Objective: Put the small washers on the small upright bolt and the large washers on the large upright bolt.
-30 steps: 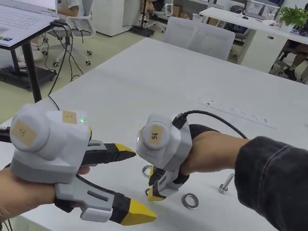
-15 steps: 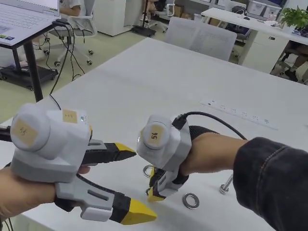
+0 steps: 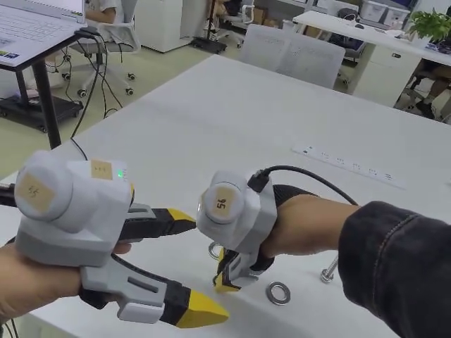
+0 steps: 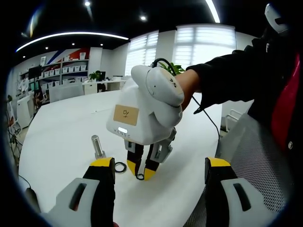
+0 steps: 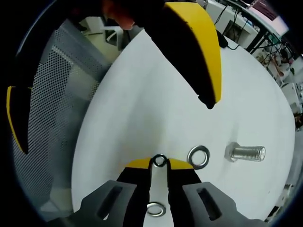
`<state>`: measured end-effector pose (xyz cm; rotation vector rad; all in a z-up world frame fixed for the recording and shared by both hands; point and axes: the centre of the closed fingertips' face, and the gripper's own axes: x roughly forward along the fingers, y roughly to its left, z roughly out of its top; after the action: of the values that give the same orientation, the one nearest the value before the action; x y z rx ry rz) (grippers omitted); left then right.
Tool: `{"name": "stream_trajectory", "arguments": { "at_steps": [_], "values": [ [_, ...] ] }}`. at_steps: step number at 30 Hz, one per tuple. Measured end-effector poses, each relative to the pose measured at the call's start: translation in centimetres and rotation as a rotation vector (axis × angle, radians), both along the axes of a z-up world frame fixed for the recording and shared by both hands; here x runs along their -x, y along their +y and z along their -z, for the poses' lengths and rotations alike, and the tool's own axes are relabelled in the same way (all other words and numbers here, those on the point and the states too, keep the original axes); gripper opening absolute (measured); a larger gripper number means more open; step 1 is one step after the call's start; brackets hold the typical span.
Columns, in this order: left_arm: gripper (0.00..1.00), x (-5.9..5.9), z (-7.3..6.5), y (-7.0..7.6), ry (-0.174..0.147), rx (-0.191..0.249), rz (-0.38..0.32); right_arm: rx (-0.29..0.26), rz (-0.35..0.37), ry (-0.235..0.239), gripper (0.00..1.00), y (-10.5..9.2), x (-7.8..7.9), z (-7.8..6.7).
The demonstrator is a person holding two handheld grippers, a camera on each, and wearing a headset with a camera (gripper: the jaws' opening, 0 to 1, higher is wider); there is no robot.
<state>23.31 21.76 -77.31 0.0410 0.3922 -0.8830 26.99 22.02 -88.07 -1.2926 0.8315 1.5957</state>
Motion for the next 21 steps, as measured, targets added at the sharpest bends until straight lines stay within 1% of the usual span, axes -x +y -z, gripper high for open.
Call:
{"name": "stream_trajectory", "arguments": {
  "at_steps": [9,14,21],
  "values": [
    [0.77,0.0,0.0,0.0,0.001,-0.001,0.006,0.003,0.004,0.003,0.13,-0.3,0.0,-0.2],
    [0.77,-0.1,0.0,-0.1,0.003,-0.002,0.014,-0.007,0.023,0.003,0.13,-0.7,-0.3,-1.2],
    [0.77,-0.4,0.0,-0.2,0.004,-0.003,0.028,-0.021,0.055,-0.012,0.13,-1.9,-1.1,-2.7]
  ]
}}
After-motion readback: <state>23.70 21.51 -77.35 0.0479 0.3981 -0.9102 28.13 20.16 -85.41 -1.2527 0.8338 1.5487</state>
